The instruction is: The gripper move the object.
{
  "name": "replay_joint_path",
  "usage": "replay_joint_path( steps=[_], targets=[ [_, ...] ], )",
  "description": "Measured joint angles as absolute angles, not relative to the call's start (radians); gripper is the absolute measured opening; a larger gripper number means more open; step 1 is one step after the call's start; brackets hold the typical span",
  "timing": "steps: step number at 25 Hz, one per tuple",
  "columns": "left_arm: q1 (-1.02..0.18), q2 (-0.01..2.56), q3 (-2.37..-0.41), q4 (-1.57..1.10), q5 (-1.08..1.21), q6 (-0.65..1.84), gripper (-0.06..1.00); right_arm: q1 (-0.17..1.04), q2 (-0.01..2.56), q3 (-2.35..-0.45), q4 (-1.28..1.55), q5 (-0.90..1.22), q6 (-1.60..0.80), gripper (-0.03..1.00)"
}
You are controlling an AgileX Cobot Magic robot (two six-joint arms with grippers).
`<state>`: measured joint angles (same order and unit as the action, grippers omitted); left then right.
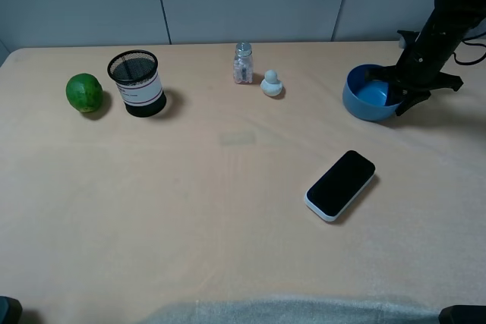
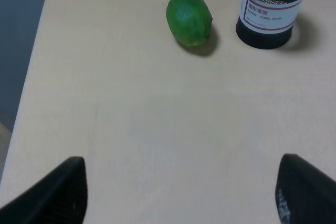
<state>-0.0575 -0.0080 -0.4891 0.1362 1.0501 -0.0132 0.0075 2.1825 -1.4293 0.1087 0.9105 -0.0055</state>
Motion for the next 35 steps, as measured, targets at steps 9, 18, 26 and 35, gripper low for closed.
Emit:
replay_joint_path(
  steps=[9,18,26,35],
  targets=[
    [-0.058,-0.008,-0.489,0.136,1.050,-0.013,0.80,0.007,2.181,-1.429,0.120,0.909,-0.018,-0.01],
    [-0.058,-0.008,-0.489,0.136,1.050,-0.013,0.80,0.007,2.181,-1.432,0.119,0.919,-0.018,-0.01],
    [-0.058,-0.008,-0.489,0.136,1.050,-0.013,0.80,0.007,2.162,-1.430,0.104,0.944,-0.019,-0.01],
    [-0.058,-0.008,-0.489,0.136,1.050,-0.013,0.80,0.007,2.074,-1.430,0.100,0.957,-0.020,-0.01]
  ],
)
